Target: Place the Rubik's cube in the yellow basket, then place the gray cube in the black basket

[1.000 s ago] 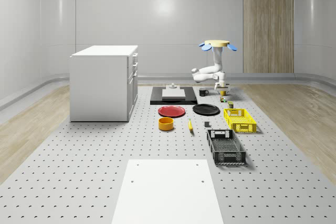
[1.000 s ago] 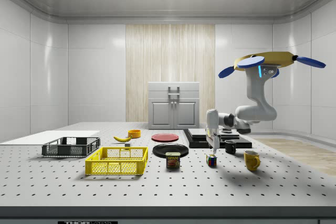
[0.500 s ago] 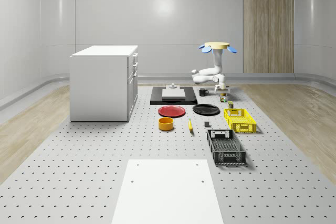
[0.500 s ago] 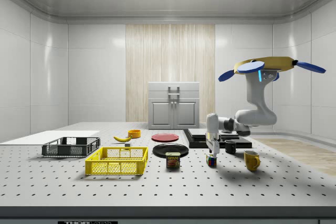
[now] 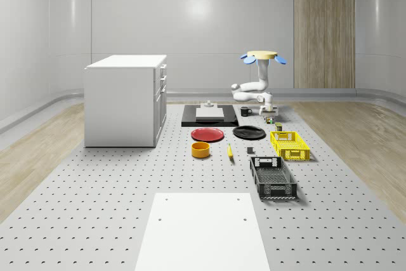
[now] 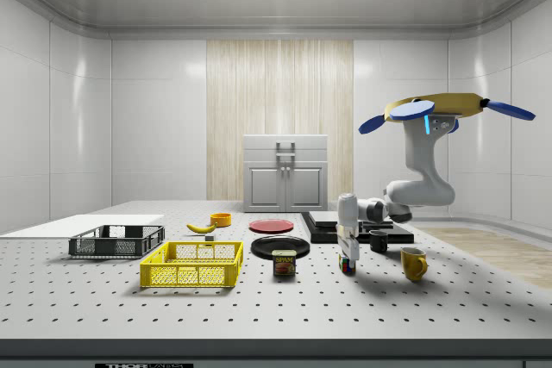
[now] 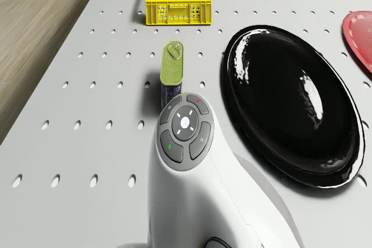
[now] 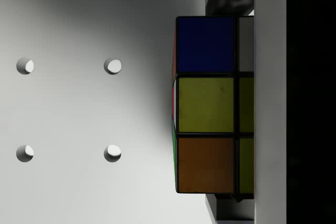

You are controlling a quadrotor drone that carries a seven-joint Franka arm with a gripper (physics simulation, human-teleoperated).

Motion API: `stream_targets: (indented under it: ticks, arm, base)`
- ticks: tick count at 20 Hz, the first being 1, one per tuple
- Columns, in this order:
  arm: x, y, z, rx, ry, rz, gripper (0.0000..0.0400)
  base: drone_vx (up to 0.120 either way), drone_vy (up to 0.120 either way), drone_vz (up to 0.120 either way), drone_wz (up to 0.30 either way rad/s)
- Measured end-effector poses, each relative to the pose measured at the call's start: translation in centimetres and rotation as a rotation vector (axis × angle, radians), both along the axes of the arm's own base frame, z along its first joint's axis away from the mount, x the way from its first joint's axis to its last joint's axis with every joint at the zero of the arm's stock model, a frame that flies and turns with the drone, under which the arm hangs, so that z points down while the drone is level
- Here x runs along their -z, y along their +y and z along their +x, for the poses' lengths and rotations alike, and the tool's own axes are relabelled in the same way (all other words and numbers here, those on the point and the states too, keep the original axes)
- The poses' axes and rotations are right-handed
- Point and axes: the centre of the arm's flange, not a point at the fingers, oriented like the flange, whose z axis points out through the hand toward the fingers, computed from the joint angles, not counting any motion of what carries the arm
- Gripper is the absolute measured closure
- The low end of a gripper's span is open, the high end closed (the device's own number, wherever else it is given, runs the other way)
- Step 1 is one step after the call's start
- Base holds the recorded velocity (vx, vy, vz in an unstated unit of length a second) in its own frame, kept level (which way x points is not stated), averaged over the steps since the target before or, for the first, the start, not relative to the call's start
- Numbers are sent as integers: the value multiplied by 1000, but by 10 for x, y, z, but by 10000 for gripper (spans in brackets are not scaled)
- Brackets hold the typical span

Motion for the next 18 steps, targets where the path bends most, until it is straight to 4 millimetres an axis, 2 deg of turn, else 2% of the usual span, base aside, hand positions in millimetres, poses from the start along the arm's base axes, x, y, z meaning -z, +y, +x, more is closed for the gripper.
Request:
stream_targets:
  ticks: [11, 14, 18]
  arm:
    - [-7, 0, 10, 0, 0, 0, 0]
    - [-7, 0, 10, 0, 0, 0, 40]
    - [-8, 0, 11, 0, 0, 0, 62]
  base:
    - [0, 0, 0, 0]
    - [0, 0, 0, 0]
    - [0, 0, 0, 0]
